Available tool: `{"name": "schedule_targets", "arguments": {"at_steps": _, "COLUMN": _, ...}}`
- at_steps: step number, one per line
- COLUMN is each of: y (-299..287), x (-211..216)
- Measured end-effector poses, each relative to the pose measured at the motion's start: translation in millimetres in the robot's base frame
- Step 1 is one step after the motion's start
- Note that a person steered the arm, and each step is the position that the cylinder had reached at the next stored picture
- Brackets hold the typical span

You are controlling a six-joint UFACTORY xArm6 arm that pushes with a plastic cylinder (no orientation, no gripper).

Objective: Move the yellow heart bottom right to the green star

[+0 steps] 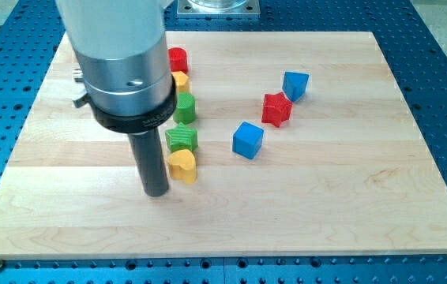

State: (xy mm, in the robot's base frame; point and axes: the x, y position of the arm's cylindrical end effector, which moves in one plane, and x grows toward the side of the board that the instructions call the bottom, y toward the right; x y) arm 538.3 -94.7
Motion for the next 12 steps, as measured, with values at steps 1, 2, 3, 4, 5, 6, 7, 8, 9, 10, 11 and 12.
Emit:
{"name": "schedule_targets", "arguments": {"at_steps": 1, "y": -4, "x": -13}}
{"name": "schedule_targets", "arguments": {"at_steps": 2, "y": -8, "x": -23}}
{"name": "schedule_targets", "arguments": {"at_steps": 3, "y": 7, "x": -26}}
{"name": "schedule_targets", "arguments": {"at_steps": 4, "y": 42, "x": -26}}
{"name": "schedule_targets", "arguments": {"at_steps": 5, "y": 52, "x": -25}}
{"name": "schedule_targets", "arguments": {"at_steps": 6, "y": 19, "x": 17}}
{"name": "schedule_targets", "arguments": {"at_steps": 7, "y": 58, "x": 62}}
{"name": "schedule_targets", "arguments": {"at_steps": 8, "y": 120, "x": 55}}
{"name": "schedule_targets", "arguments": {"at_steps": 9, "y": 120, "x": 28}}
{"name": "schedule_targets", "arguments": {"at_steps": 10, "y": 120, "x": 7}}
{"name": "schedule_targets", "arguments": {"at_steps": 11, "y": 117, "x": 2}}
{"name": "schedule_targets", "arguments": {"at_steps": 12, "y": 98, "x": 17}}
